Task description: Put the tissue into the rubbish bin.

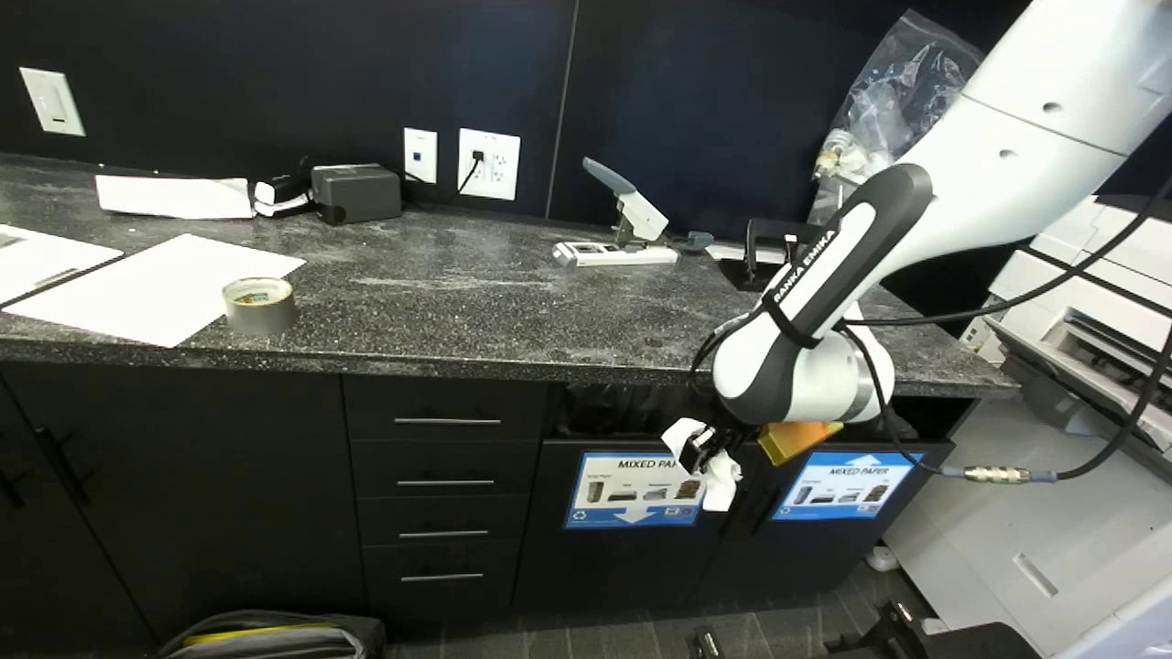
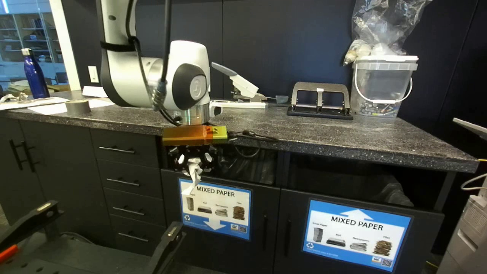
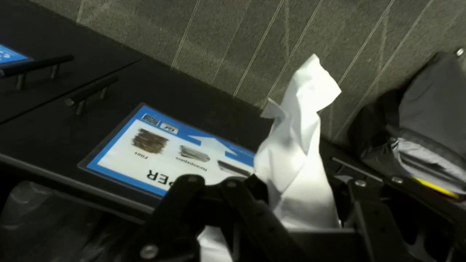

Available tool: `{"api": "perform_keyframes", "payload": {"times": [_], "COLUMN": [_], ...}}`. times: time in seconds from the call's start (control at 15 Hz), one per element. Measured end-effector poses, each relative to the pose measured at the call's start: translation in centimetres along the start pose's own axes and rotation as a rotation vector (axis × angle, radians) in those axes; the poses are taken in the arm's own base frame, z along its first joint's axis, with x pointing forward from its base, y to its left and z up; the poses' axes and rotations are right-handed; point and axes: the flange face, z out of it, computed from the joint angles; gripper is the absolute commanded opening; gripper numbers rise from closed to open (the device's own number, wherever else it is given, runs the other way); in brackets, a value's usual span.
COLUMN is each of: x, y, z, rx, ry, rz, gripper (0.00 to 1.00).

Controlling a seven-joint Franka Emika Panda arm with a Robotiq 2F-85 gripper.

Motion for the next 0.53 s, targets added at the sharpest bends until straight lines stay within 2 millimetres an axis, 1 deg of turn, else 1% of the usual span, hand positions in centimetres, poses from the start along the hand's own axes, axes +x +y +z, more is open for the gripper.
{"api": "perform_keyframes", "payload": {"times": [0.2,0.53], "x": [-0.9,-2.9], "y": [1.7,3.2], "z": [1.2,4.4], "rx": [-0.054,-0.129], "ry": [0.146,0.328], "rz": [0.051,0.139], "gripper": [0.13,0.13]}}
